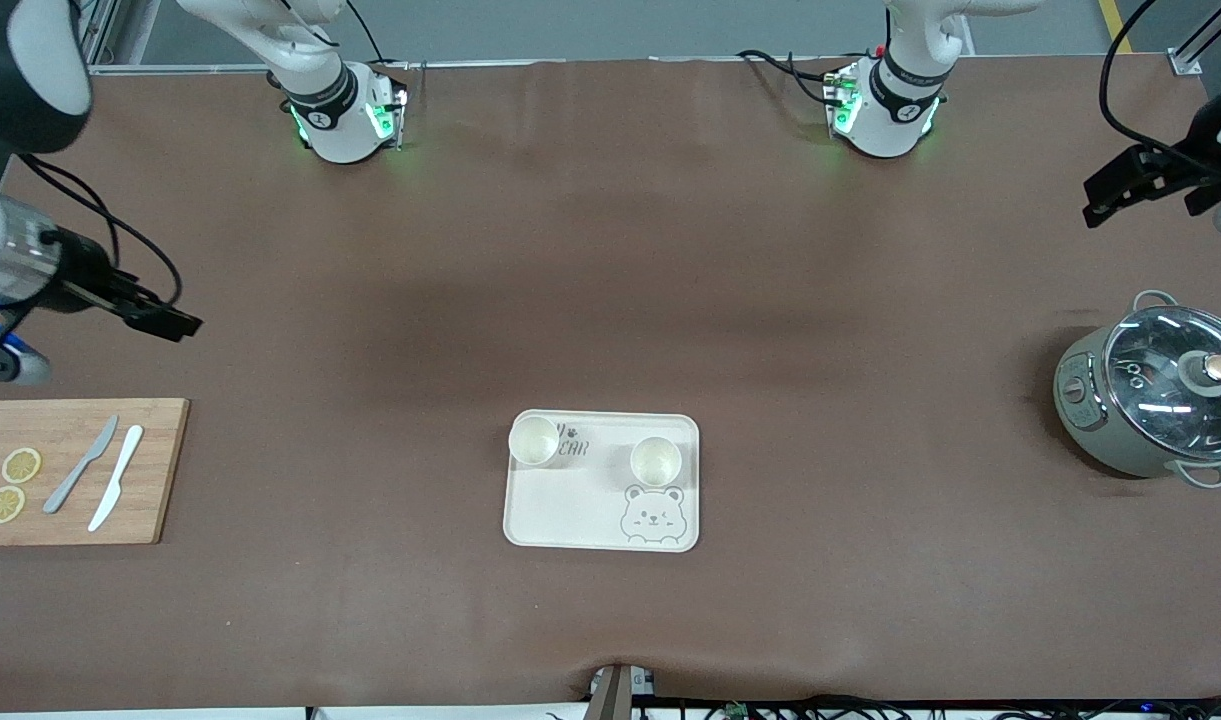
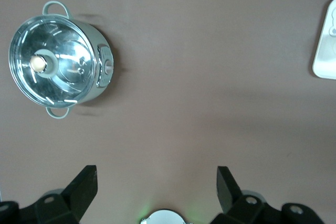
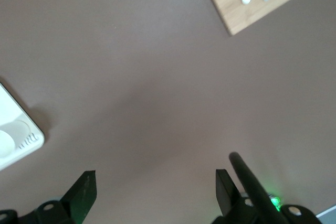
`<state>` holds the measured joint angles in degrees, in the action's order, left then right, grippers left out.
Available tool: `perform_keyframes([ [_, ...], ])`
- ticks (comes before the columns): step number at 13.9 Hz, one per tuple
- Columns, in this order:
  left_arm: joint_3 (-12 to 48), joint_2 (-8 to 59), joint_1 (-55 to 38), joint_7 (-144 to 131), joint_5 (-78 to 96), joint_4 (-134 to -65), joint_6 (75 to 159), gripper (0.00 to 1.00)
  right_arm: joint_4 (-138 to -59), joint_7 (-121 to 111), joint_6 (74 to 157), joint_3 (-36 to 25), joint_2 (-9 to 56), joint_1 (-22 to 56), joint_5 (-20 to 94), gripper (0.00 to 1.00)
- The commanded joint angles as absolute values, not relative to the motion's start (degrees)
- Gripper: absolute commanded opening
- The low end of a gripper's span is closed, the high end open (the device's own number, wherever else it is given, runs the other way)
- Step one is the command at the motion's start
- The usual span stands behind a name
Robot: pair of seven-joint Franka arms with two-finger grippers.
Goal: Place white IKEA cup upright on tray with both arms
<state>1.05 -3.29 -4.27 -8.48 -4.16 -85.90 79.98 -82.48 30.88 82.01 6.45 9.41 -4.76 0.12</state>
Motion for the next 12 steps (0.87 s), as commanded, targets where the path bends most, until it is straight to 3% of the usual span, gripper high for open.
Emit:
perform_keyframes([
  [1,3.3,-8.1,-3.9,-8.7,-3.3,-92.0,82.7,1.00,-84.9,15.7,81.9,2.0,5.9,-5.1,0.1,1.00],
  [3,6.1,-10.9,-1.4,-8.7,-3.3,-96.2,86.5,1.00,-85.0,3.1,81.8,-1.9,4.0,-4.6,0.1,1.00],
  [5,7.1,-11.0,0.6,-8.4,-3.1,-96.2,86.6,1.00,-84.9,-0.2,80.3,-4.1,1.8,-4.4,0.3,1.00],
  [12,6.9,-8.4,1.0,-7.5,-0.6,-95.3,88.7,1.00,-84.9,-0.4,79.1,-4.1,-4.0,-2.9,0.1,1.00],
])
